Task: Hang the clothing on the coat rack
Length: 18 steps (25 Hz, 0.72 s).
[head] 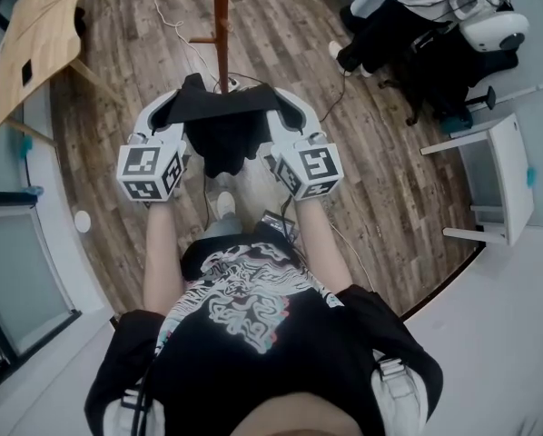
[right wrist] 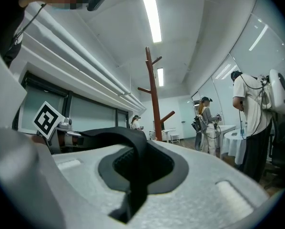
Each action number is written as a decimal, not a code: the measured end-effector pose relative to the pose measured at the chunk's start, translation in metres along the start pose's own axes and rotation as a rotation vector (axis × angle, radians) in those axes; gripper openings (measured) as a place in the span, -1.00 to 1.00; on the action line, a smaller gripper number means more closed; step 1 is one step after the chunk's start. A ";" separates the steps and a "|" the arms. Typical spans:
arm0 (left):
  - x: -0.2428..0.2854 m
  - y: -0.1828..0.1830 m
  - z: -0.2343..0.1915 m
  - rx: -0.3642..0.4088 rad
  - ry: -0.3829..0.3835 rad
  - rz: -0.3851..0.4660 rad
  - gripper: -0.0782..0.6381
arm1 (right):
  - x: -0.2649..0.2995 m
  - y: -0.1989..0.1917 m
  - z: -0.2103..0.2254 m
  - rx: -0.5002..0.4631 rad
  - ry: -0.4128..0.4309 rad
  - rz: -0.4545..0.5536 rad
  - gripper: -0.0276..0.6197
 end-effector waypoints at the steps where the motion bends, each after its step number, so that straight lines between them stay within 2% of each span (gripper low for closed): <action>1: 0.005 0.003 -0.005 0.002 -0.004 0.002 -0.78 | 0.006 0.001 0.002 -0.001 -0.004 0.000 -0.86; 18: 0.072 0.010 -0.056 -0.023 -0.049 -0.012 -0.78 | 0.076 0.004 0.029 -0.014 -0.042 -0.011 -0.86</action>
Point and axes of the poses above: the fingertips, and each gripper's own axes: x forward along the fingers, z to its right, y out of its top, the point moved 7 cm from there along -x, backward along the fingers, and after that the axes turned 2 degrees about -y, right-handed, at the moved point
